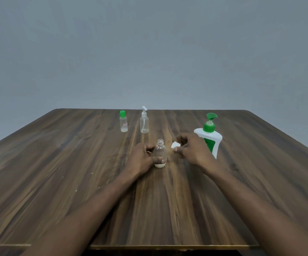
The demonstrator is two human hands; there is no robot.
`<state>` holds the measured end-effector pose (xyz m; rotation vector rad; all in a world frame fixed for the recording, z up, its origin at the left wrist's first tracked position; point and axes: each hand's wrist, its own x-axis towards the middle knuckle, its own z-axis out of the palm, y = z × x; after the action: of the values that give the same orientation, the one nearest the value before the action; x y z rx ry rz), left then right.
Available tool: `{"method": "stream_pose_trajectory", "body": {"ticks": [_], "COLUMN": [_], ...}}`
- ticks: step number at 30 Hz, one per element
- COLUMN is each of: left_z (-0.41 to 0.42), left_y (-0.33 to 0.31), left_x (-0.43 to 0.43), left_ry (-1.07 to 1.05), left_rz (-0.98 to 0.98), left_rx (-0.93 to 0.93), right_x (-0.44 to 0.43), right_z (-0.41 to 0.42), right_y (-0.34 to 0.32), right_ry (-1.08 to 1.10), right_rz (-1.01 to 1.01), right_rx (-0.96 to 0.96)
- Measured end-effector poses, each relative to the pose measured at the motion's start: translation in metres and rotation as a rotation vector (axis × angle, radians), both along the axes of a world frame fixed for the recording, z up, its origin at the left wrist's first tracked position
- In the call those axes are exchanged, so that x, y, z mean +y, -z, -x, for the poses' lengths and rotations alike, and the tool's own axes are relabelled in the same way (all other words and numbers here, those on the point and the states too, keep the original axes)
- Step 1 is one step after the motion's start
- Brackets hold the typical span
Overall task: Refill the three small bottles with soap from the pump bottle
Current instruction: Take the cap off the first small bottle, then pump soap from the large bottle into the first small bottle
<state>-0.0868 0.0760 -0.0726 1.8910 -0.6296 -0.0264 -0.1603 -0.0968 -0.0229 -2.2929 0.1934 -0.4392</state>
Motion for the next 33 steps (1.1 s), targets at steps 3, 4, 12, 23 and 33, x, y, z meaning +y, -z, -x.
{"method": "stream_pose_trajectory", "body": {"ticks": [3, 4, 12, 23, 33], "left_z": [0.001, 0.001, 0.002, 0.006, 0.014], "left_y": [0.001, 0.001, -0.002, -0.004, -0.007], "left_x": [0.0, 0.0, 0.001, 0.006, 0.001], "left_ry": [-0.015, -0.018, -0.026, -0.037, -0.077], "left_rz": [0.007, 0.005, -0.053, -0.107, -0.094], "left_rx": [0.008, 0.014, 0.013, -0.018, 0.014], "right_x": [0.009, 0.013, 0.038, -0.04, -0.079], "right_z": [-0.009, -0.011, -0.008, 0.053, 0.022], "right_y": [0.013, 0.016, 0.001, -0.006, 0.014], "right_ry": [0.033, 0.045, -0.018, 0.483, 0.11], "right_rz": [0.295, 0.35, 0.583, 0.409, 0.18], "right_rx": [0.054, 0.077, 0.239, -0.338, -0.311]}}
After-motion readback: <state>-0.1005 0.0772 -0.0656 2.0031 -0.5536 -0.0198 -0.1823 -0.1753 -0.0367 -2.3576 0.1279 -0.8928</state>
